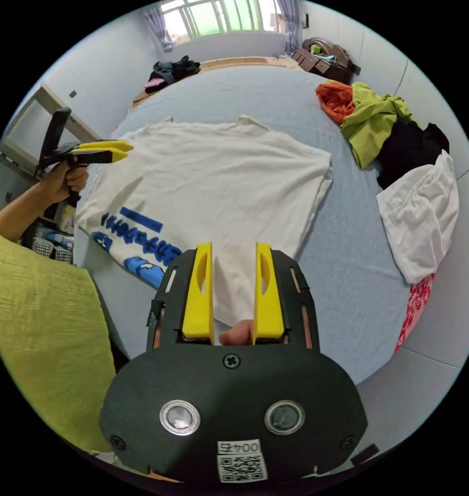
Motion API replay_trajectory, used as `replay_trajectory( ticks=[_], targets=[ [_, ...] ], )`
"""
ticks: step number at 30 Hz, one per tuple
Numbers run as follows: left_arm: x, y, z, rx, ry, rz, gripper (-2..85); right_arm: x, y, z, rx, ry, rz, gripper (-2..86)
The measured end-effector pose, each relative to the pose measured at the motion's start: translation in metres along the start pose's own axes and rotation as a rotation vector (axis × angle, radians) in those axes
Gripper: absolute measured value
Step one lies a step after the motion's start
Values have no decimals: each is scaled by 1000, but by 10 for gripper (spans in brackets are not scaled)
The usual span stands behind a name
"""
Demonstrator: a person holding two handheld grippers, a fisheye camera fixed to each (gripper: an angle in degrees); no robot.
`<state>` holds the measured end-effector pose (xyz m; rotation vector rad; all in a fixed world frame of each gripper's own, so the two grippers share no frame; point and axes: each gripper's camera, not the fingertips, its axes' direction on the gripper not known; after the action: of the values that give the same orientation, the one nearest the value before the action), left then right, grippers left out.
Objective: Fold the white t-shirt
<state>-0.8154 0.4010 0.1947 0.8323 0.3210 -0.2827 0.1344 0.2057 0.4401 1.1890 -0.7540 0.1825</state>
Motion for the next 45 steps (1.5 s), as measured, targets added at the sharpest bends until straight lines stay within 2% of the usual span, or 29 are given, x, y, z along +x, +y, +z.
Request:
replay_trajectory(
  ticks=[3, 6, 10, 14, 16, 24, 32, 36, 38, 41, 45],
  targets=[
    [24, 21, 27, -102, -22, -6, 123, 20, 25, 4, -4, 14, 89, 115],
    [35, 39, 28, -120, -55, -48, 123, 38, 54, -19, 27, 4, 153, 104],
    [56, 52, 24, -104, -90, -64, 122, 14, 63, -38, 55, 21, 79, 106],
    [81, 70, 36, -110, -170, -109, 118, -36, 53, -27, 32, 76, -85, 106],
    [85, 80, 43, -129, -191, -144, 113, -38, 61, -15, -18, 111, -95, 104],
    [107, 86, 63, -119, -300, -164, 70, -38, 73, -23, 23, 92, -138, 96],
    [115, 77, 78, -146, -275, -185, 57, -46, 66, -30, -3, 109, -158, 95],
    [125, 72, 88, -160, -300, -185, 56, -36, 71, -35, 11, 70, -64, 89],
    [130, 70, 93, -169, -319, -172, 57, -20, 71, -46, -3, 7, 61, 79],
    [134, 69, 98, -173, -317, -158, 57, 2, 68, -72, 109, -32, 183, 73],
    [133, 68, 104, -176, -273, -144, 56, 21, 31, -87, 169, -33, 211, 72]
  ],
)
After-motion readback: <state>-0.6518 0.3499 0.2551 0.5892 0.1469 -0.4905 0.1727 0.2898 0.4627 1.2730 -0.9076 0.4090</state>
